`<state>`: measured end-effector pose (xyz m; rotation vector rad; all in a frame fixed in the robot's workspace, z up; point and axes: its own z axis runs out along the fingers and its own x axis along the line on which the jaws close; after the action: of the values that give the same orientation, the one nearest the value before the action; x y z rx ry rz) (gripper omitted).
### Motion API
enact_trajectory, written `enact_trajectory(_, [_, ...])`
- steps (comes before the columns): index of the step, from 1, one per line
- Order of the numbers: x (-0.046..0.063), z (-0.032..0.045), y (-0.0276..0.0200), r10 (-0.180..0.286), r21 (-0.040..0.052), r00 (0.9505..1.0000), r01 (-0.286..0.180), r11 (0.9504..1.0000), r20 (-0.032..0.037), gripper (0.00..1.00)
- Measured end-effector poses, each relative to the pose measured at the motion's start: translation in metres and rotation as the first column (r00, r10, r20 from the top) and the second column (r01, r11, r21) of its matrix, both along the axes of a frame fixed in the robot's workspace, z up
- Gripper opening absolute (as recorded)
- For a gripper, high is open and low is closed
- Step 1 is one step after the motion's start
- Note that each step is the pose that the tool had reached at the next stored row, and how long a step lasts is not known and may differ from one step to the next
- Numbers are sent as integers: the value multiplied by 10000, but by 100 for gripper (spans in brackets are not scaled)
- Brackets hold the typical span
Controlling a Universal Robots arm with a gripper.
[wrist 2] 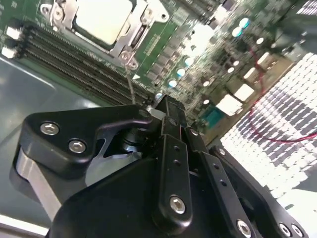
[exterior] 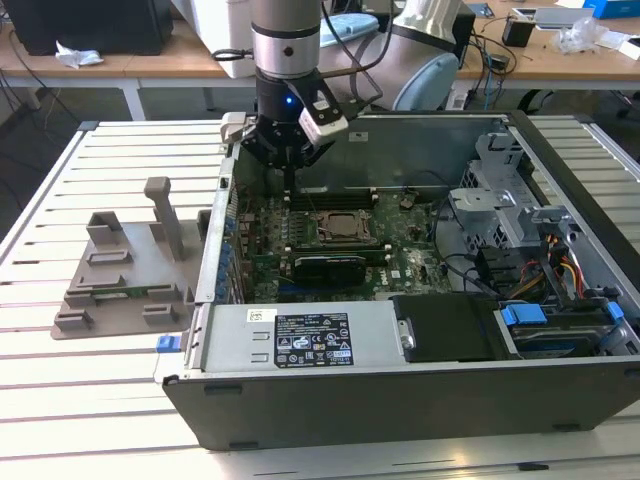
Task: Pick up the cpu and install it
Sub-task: 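Install the first cpu locking lever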
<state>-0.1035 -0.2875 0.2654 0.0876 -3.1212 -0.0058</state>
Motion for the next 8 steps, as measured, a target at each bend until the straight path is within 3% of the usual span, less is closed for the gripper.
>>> enact_trajectory(1, [16,-15,41,0,-1,10000,0,10000,-4,11])
enact_trajectory(2, [37,-21,52,3,-2,10000,-3,10000,-4,11])
enact_trajectory(8, [228,-30,65,0,-2,10000,0,10000,-47,11])
